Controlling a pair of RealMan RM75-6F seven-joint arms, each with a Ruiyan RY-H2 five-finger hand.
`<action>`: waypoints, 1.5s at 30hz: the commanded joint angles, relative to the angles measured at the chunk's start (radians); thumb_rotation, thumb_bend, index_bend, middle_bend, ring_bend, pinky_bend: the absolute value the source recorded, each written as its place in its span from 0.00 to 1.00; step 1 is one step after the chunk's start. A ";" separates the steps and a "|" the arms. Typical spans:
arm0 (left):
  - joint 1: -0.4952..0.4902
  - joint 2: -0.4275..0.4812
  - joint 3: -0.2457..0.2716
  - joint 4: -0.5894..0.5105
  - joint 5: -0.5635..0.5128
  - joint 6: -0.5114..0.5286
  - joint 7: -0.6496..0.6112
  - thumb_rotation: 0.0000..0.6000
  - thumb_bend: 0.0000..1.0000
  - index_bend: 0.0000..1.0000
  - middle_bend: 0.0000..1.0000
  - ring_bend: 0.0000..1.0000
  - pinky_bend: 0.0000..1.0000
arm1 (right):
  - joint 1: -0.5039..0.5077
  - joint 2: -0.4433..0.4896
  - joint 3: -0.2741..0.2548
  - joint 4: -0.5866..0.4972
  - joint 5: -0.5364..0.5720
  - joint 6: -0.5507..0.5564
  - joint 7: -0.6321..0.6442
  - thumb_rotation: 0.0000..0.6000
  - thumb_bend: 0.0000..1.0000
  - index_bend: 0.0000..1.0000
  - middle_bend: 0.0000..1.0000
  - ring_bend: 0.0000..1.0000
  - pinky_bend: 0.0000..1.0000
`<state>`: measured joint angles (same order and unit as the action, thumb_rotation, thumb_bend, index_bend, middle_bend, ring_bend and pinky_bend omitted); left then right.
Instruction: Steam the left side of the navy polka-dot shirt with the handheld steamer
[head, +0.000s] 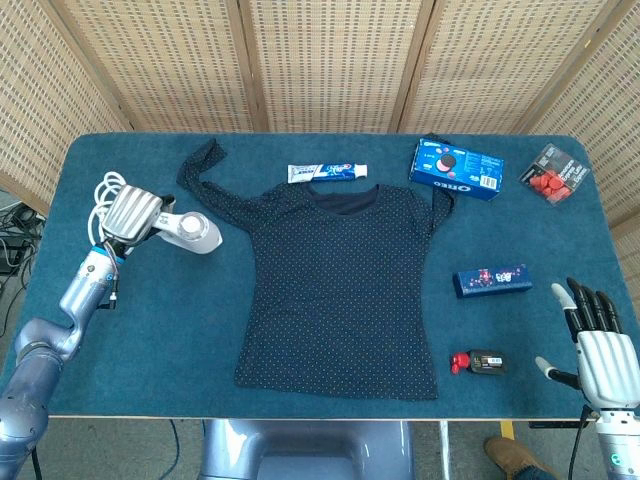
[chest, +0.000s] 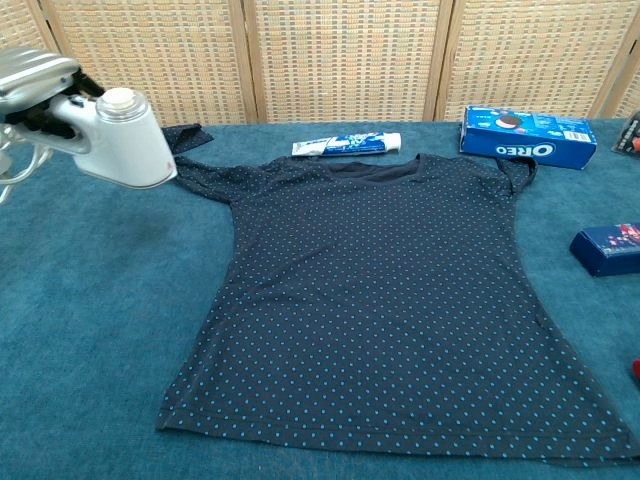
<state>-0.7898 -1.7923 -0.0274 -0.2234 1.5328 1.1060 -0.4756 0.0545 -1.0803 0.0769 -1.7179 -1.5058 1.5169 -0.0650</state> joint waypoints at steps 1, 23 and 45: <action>0.020 -0.012 -0.018 0.020 -0.031 -0.075 -0.015 1.00 0.72 1.00 0.91 0.82 0.93 | 0.002 -0.006 0.000 -0.001 0.003 -0.005 -0.011 1.00 0.00 0.03 0.00 0.00 0.00; -0.028 -0.073 0.035 0.030 0.007 -0.282 -0.051 1.00 0.00 0.17 0.16 0.23 0.38 | 0.020 -0.021 0.010 0.024 0.051 -0.049 -0.019 1.00 0.00 0.03 0.00 0.00 0.00; 0.068 0.224 0.060 -0.483 0.013 -0.148 -0.019 1.00 0.00 0.00 0.00 0.00 0.00 | 0.005 0.002 -0.011 -0.007 -0.006 -0.014 0.006 1.00 0.00 0.03 0.00 0.00 0.00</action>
<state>-0.7551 -1.6489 0.0328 -0.5843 1.5569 0.9281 -0.5502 0.0601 -1.0795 0.0669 -1.7234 -1.5103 1.5013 -0.0606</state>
